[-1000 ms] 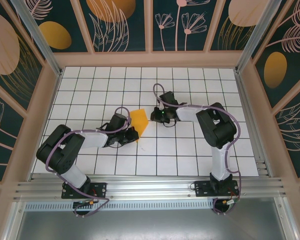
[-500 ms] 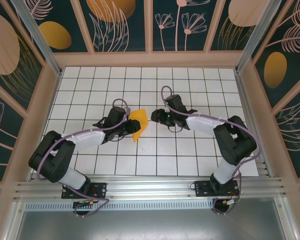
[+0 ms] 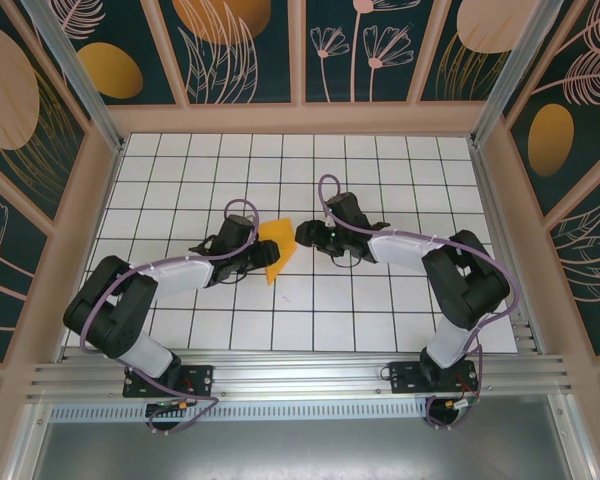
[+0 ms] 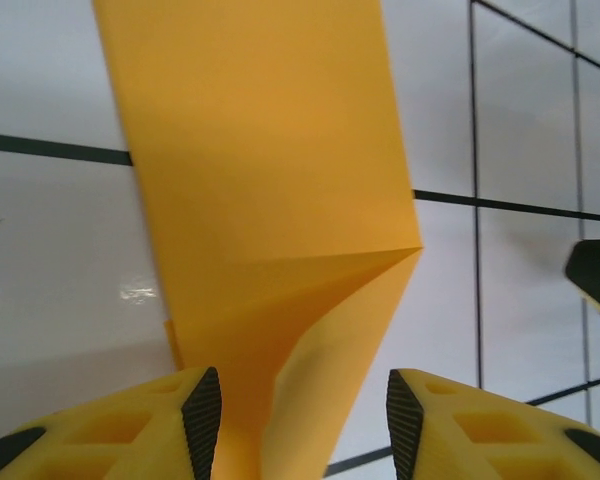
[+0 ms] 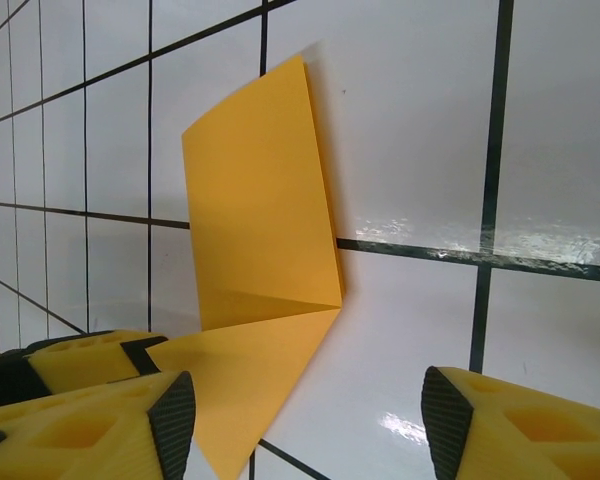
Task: Fold a paper plane with a square sheet of paper (pick it up from the middle)
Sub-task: Fourth fold the wing at the center of the table.
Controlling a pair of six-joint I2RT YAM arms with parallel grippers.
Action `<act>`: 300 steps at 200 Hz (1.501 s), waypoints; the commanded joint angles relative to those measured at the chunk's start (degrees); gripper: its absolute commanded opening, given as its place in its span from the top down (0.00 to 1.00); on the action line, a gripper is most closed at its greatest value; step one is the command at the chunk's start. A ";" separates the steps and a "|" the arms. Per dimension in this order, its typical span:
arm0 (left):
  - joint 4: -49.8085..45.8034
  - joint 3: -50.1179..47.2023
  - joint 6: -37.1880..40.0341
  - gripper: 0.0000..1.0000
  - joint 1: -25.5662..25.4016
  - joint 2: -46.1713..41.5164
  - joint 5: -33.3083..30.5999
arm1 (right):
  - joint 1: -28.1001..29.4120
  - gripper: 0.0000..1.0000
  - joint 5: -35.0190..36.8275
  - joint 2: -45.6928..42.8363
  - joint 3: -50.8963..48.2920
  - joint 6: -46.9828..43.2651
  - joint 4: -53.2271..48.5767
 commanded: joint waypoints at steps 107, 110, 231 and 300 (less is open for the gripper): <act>4.12 2.66 13.30 0.95 0.02 0.13 4.64 | -2.87 0.35 2.98 -9.80 -4.80 0.03 -0.48; 4.15 2.76 13.64 0.96 0.00 -0.19 5.08 | -3.05 0.35 2.97 -10.24 -5.03 0.05 -0.38; 14.74 0.55 12.84 0.98 -0.06 -6.08 22.99 | -7.84 0.30 -7.39 -18.74 -16.64 2.95 9.40; 18.07 -8.15 7.38 0.96 -0.06 -8.06 15.68 | -4.83 0.31 -13.77 -11.23 -16.18 5.32 15.91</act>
